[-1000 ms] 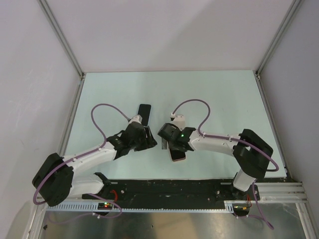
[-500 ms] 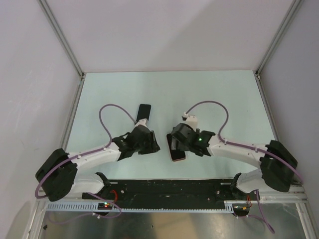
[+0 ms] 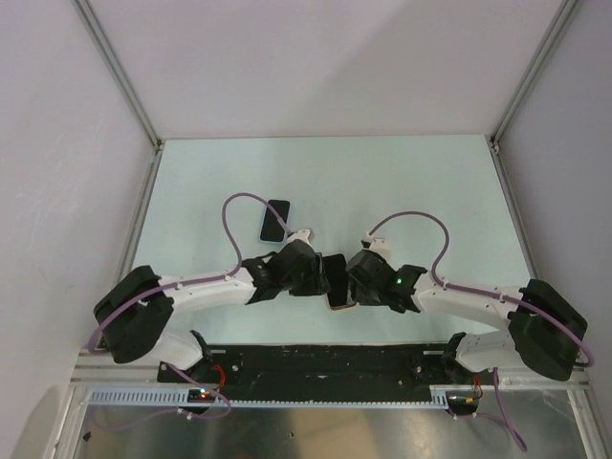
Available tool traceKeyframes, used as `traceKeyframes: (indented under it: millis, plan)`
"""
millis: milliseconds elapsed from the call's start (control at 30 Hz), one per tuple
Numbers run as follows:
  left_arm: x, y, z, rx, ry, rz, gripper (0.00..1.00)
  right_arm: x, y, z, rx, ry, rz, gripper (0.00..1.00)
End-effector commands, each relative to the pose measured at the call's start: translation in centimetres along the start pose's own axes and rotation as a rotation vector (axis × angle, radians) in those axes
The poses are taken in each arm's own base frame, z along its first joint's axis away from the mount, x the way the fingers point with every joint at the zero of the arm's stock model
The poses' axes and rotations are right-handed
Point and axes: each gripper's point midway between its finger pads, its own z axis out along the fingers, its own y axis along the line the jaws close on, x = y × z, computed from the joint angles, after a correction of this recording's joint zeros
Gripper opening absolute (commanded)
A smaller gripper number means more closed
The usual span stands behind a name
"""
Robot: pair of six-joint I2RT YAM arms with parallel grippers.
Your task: Put the phone into the phone case
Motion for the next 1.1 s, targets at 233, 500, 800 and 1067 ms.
traceKeyframes:
  millis: [233,500,800,1067]
  plan:
    - [-0.4,-2.2,1.2,0.025,-0.008,-0.011,0.53,-0.9,0.7,1.4,-0.066,-0.010,-0.003,0.49]
    - [0.1,-2.3,1.7,0.021,0.011,-0.004,0.52,-0.5,0.6,2.6,-0.048,0.003,-0.018,0.41]
    - [0.4,-2.4,2.1,0.017,0.023,-0.002,0.51,0.4,-0.2,2.5,0.000,0.009,-0.047,0.26]
    - [0.5,-2.7,2.2,0.017,0.026,-0.003,0.49,1.7,-0.6,2.2,0.030,0.033,-0.073,0.14]
